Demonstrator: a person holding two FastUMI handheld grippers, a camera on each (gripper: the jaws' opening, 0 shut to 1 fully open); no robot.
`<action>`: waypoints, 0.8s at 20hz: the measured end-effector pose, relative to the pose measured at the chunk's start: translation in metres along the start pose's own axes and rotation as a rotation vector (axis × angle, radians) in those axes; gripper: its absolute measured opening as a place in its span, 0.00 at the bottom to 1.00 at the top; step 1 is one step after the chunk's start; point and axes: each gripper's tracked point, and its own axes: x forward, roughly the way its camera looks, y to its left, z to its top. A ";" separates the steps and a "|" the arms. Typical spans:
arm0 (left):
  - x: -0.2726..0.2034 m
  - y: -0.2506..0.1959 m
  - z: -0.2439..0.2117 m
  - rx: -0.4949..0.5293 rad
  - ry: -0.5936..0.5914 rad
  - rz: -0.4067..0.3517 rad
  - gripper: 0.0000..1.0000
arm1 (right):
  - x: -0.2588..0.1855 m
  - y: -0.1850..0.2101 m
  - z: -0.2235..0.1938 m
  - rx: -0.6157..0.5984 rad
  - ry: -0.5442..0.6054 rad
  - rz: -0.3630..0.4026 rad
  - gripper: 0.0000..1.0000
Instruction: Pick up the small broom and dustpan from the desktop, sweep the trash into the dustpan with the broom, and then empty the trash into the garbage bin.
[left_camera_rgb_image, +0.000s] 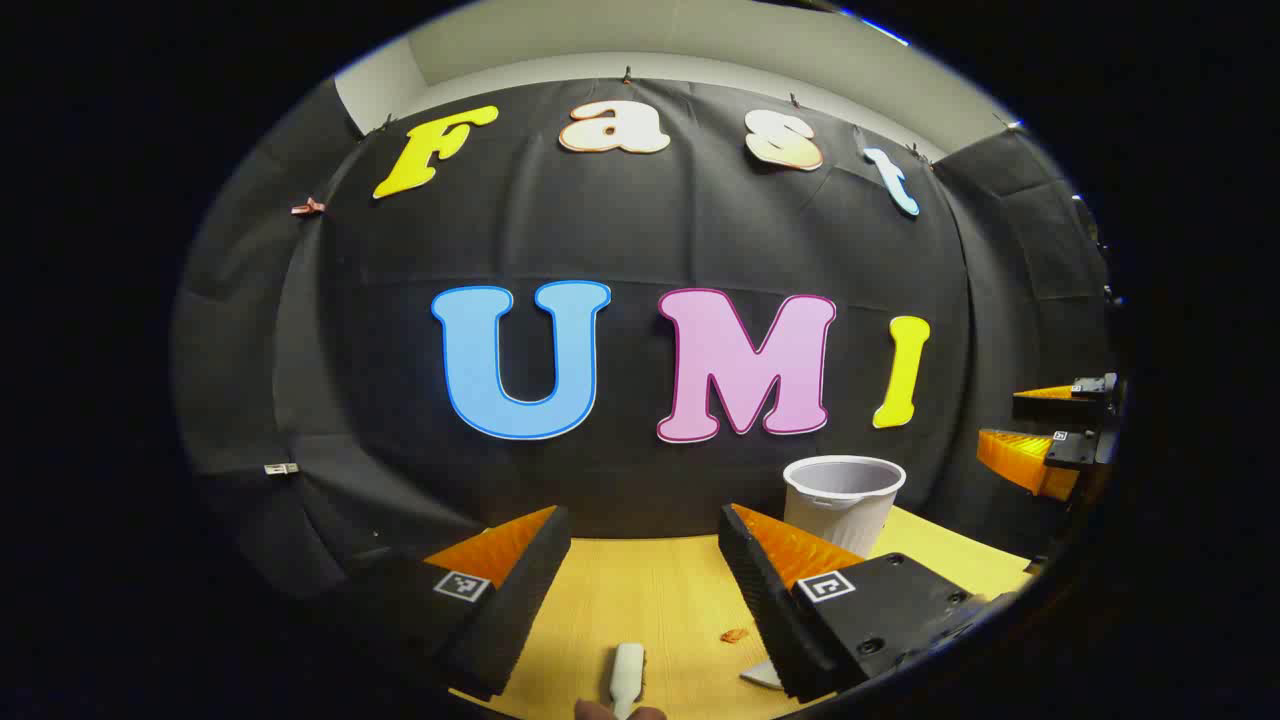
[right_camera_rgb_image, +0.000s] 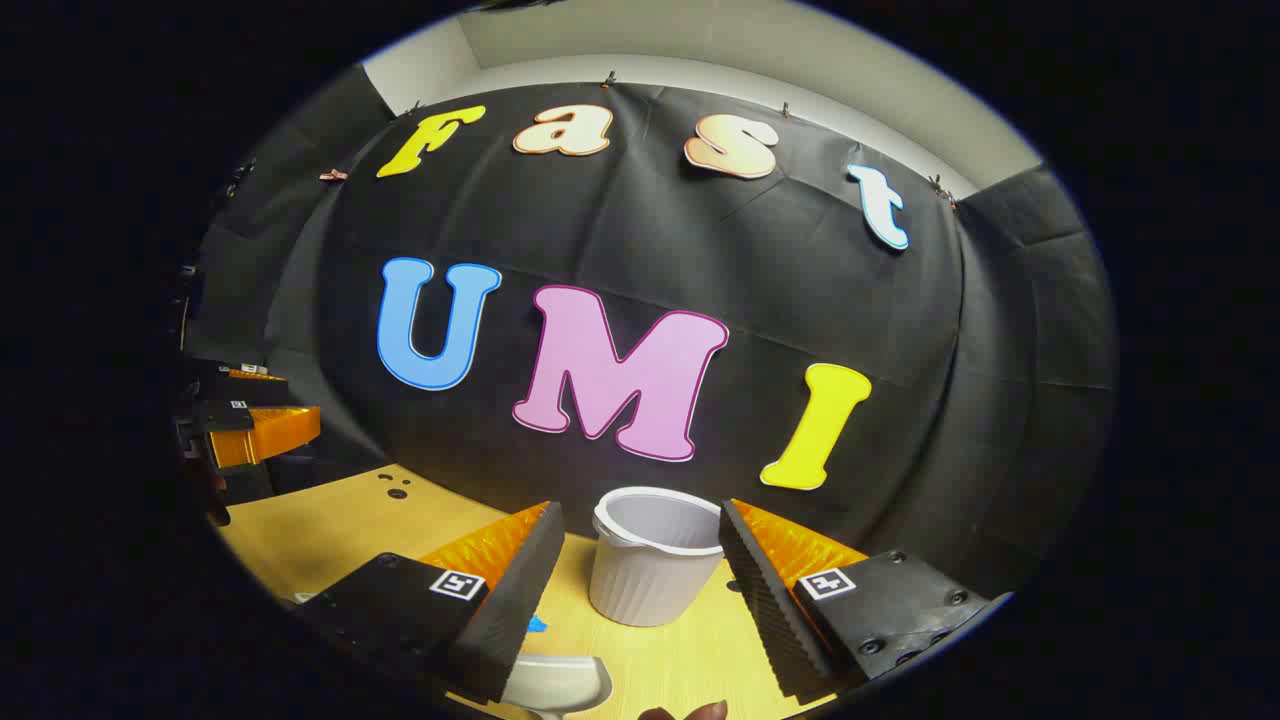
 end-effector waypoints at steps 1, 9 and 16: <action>-0.001 0.000 0.001 0.004 0.000 -0.001 0.96 | -0.001 0.000 -0.001 0.001 0.000 -0.001 0.98; -0.004 -0.001 0.003 0.024 0.008 -0.012 0.95 | -0.003 0.004 -0.005 0.018 0.013 0.006 0.98; -0.008 0.001 -0.001 0.037 0.011 -0.025 0.96 | -0.011 0.014 -0.011 0.030 0.045 0.029 0.98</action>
